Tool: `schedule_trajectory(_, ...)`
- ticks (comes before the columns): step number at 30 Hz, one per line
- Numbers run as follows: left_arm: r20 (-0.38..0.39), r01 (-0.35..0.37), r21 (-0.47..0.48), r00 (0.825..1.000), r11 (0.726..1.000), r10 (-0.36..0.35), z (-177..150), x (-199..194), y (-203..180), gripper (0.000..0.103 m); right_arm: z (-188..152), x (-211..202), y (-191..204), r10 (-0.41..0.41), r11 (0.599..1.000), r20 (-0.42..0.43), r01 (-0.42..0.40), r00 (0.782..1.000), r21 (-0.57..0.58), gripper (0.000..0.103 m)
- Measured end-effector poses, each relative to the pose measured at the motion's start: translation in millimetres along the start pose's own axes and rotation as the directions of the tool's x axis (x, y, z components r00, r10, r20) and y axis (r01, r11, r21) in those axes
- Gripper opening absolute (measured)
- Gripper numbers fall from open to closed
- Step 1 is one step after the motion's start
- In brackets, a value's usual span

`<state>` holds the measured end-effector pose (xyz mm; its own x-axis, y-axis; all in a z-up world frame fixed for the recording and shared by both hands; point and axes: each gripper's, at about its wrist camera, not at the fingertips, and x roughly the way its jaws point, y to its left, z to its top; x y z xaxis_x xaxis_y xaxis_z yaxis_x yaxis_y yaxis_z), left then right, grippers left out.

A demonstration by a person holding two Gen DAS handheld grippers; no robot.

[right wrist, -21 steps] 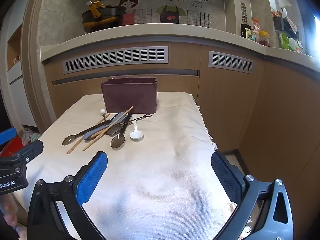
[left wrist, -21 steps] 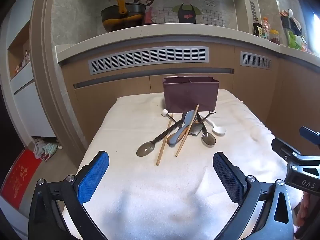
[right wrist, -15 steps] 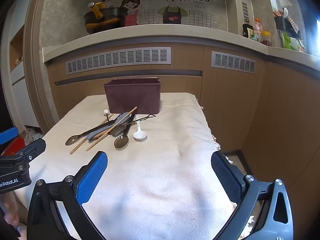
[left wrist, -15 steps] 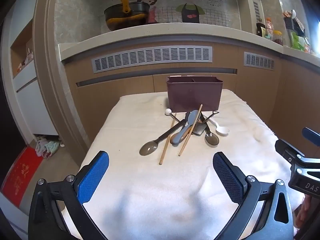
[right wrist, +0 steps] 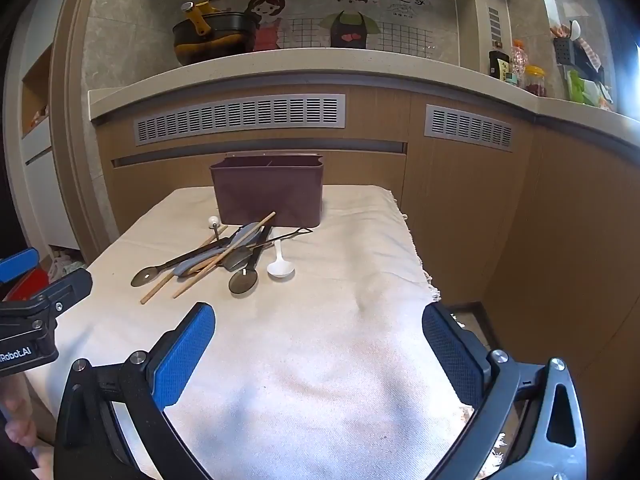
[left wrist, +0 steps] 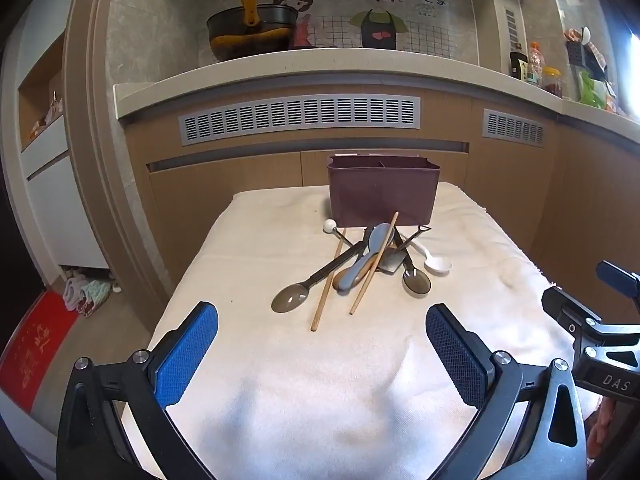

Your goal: Organize utensils

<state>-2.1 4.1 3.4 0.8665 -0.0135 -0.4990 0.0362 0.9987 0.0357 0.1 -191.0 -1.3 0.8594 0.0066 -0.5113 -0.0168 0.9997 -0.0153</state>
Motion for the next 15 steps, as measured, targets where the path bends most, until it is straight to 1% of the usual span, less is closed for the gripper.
schedule_trajectory(4, -0.008, 0.008, -0.001, 1.000, 1.000, -0.008, -0.7, 1.0, 0.5, 0.103, 0.8, -2.7, 0.9, 0.002, 1.000, 0.010, -0.002, 1.000, -0.006, 0.103)
schedule_trajectory(15, -0.019, 0.015, 0.004, 1.000, 1.000, -0.015, -3.5, 4.9, -2.3, 0.103, 2.2, -1.9, -3.6, -0.015, 1.000, -0.006, 0.015, 1.000, 0.013, 0.103)
